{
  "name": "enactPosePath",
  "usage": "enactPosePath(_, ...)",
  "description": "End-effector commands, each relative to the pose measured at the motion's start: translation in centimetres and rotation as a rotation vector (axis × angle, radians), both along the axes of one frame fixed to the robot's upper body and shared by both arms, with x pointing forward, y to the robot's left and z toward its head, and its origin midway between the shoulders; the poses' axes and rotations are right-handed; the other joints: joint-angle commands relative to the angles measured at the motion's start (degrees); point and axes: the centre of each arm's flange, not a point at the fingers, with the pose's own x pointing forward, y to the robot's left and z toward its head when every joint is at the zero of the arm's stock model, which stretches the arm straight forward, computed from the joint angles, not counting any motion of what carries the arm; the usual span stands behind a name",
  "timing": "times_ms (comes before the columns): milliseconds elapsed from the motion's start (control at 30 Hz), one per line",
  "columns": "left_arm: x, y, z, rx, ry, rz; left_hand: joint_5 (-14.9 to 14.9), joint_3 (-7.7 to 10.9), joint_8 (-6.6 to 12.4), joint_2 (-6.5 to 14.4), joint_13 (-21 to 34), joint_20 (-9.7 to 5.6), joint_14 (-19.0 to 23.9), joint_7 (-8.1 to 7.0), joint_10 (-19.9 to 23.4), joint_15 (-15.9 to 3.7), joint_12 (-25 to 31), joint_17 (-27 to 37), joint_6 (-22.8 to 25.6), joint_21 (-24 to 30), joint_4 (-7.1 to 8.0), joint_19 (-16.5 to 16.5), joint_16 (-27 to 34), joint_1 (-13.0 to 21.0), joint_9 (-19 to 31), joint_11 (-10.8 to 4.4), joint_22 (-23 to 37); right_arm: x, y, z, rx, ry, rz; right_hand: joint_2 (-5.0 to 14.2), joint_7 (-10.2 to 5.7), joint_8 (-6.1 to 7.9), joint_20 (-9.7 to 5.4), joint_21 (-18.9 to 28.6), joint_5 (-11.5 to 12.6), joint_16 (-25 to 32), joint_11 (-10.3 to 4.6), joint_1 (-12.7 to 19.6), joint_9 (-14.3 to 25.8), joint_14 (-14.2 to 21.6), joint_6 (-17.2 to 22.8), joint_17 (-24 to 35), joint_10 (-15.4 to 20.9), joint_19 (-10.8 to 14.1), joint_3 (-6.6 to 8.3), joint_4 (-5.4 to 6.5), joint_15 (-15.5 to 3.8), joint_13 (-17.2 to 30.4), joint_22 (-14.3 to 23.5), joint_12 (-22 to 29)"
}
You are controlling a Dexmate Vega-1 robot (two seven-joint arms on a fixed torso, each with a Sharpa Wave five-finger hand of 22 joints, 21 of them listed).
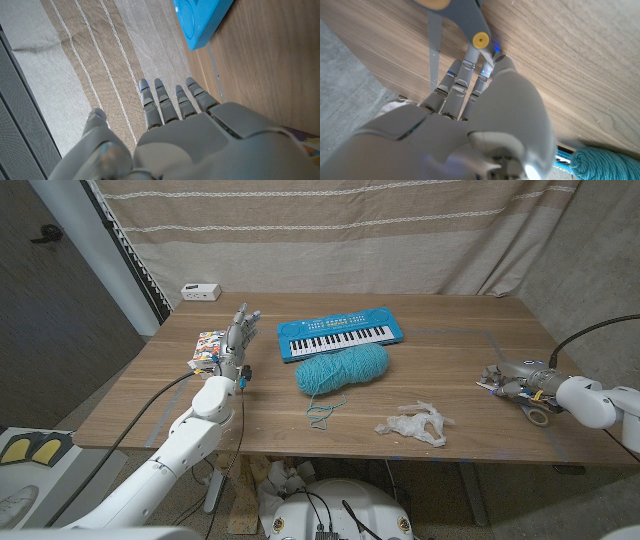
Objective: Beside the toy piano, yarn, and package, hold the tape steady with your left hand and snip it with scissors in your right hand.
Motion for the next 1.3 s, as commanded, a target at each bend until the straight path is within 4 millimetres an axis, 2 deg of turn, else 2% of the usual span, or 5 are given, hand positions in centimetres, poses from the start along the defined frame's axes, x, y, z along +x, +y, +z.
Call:
enactPosePath(33,-0.2,-0.2,0.0,-0.004,-0.006,-0.006,0.43,0.07,0.34,0.26,0.28,0.03,0.47,-0.14,0.53,-3.31,0.35,0.2,0.82,0.2,0.38,-0.12,0.28,-0.56,0.13,-0.02,0.18,-0.7,-0.1,1.4,0.035,-0.042,0.002,0.68,-2.5,-3.12,-8.8,2.7,-2.78,-0.26,-3.24,-1.07,-5.59,3.71,17.11,12.85,6.65,-0.46,-0.22,1.31,-8.59,-1.06,-1.32,1.34)
enactPosePath(233,-0.1,-0.3,-0.1,-0.003,-0.008,-0.009,0.44,0.03,0.31,0.26,0.29,-0.03,0.64,-0.02,0.67,-3.44,0.39,0.2,0.96,0.22,0.4,-0.07,0.32,-0.66,0.13,-0.33,0.18,-1.2,0.0,2.1,0.051,-0.077,0.001,0.64,-2.24,-4.85,-8.91,4.03,-3.65,0.63,-3.22,-2.08,-7.71,5.38,19.88,13.0,8.7,-0.78,-0.48,1.77,-8.53,-3.57,-1.63,0.08)
enactPosePath(633,-0.1,-0.3,-0.1,-0.004,-0.01,-0.015,0.49,-0.02,0.16,0.24,0.29,-0.04,0.78,-0.01,0.7,-3.53,0.36,0.2,0.93,0.23,0.43,-0.01,0.33,-0.8,0.14,-0.09,0.18,-2.4,0.3,4.4,0.148,-0.182,0.038,0.29,-1.74,-5.93,-9.09,4.86,-3.82,0.77,-2.94,-1.1,-8.34,5.85,20.84,12.84,9.62,-1.08,-0.12,0.91,-8.54,-4.26,-1.74,-0.11)
enactPosePath(1000,-0.2,-0.3,-0.4,-0.011,-0.006,-0.012,0.54,-0.09,0.06,0.23,0.29,-0.04,0.83,0.0,0.6,-3.55,0.28,0.21,1.07,0.24,0.48,0.03,0.29,-0.99,0.14,-0.13,0.17,-2.9,1.1,6.0,0.187,-0.193,0.061,0.65,-2.01,-8.85,-9.16,6.15,-4.16,-1.49,-2.27,0.77,-8.37,3.26,18.37,11.75,6.94,-2.41,0.48,-0.08,-8.67,-4.4,-1.8,-0.67)
enactPosePath(1300,-0.3,-0.3,-0.7,-0.019,-0.006,-0.014,0.56,-0.16,-0.08,0.26,0.29,-0.01,0.98,0.06,0.7,-3.57,0.29,0.21,1.01,0.23,0.57,0.03,0.31,-1.2,0.15,-0.02,0.18,-3.2,1.6,6.5,0.181,-0.209,0.068,0.6,-2.3,-9.25,-9.25,6.94,-4.34,-1.95,-2.4,1.23,-8.28,2.91,18.99,11.78,7.07,-2.71,0.68,-0.2,-8.68,-3.8,-1.78,0.25)
